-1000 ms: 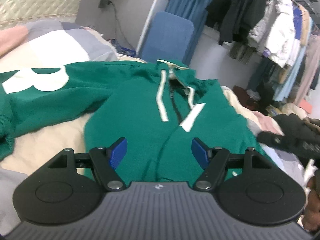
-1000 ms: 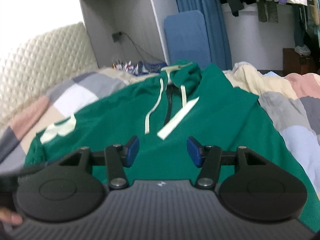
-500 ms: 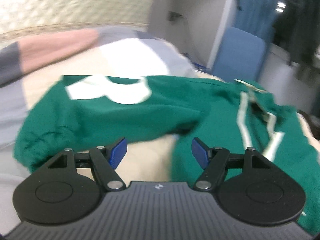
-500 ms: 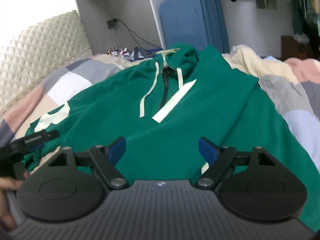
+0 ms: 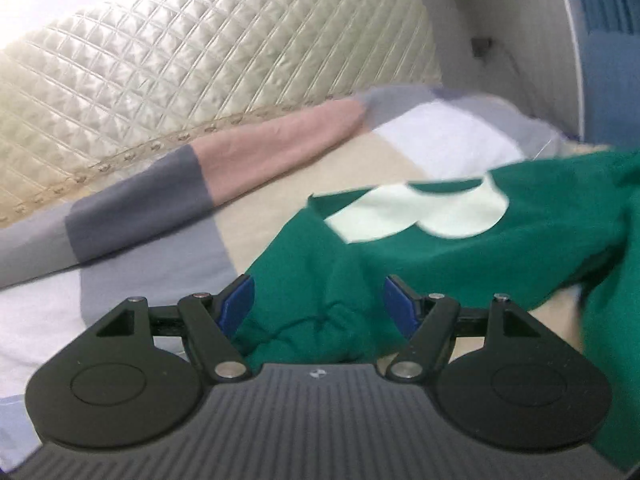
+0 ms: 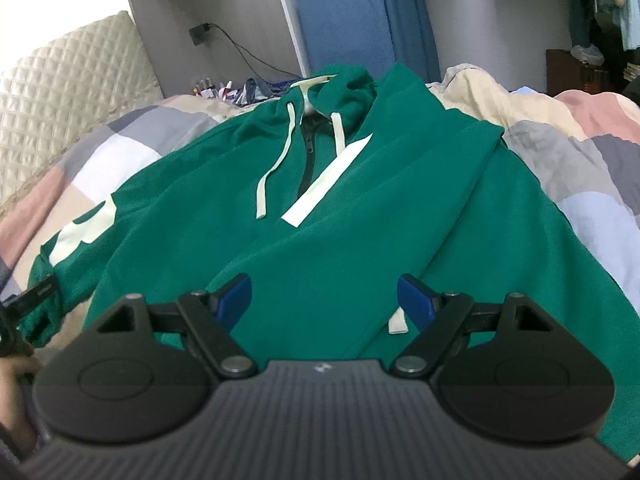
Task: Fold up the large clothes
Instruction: 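Grasp the sleeve cuff with the left gripper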
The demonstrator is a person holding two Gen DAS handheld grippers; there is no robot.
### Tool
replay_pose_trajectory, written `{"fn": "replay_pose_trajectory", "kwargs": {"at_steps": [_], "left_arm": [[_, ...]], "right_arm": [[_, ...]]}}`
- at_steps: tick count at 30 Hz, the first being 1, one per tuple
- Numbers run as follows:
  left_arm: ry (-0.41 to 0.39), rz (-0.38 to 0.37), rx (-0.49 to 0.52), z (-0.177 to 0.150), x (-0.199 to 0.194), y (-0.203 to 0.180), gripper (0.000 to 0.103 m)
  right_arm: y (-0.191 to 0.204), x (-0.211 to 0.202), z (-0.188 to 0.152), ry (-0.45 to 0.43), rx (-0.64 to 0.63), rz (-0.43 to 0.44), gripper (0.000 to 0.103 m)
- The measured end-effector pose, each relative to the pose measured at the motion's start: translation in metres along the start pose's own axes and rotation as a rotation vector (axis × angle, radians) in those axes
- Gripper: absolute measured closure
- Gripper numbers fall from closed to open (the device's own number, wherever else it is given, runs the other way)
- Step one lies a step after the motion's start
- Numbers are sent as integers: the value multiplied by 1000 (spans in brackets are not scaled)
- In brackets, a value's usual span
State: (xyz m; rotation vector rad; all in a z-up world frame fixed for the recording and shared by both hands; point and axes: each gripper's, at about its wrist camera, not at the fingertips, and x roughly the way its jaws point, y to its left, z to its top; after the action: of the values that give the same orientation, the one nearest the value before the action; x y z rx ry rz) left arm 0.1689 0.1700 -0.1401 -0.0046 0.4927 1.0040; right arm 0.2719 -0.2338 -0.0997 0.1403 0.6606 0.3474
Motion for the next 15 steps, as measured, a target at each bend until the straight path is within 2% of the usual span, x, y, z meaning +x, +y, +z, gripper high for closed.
{"fn": "replay_pose_trajectory", "kwargs": {"at_steps": [3, 5, 7, 9, 12, 15], "left_arm": [[80, 3, 3, -5, 17, 2, 28], [95, 3, 12, -7, 24, 2, 28], [92, -7, 44, -6, 28, -1, 38], [92, -22, 68, -2, 31, -2, 54], [84, -53, 45, 12, 23, 8, 63], [75, -108, 7, 36, 14, 25, 65]], "right_arm": [[3, 4, -2, 16, -9, 4, 22], [5, 6, -3, 32, -23, 4, 22], [7, 7, -3, 42, -35, 6, 22], [6, 7, -3, 42, -35, 18, 22], [2, 6, -1, 37, -19, 29, 22], [-3, 4, 3, 32, 8, 37, 22]]}}
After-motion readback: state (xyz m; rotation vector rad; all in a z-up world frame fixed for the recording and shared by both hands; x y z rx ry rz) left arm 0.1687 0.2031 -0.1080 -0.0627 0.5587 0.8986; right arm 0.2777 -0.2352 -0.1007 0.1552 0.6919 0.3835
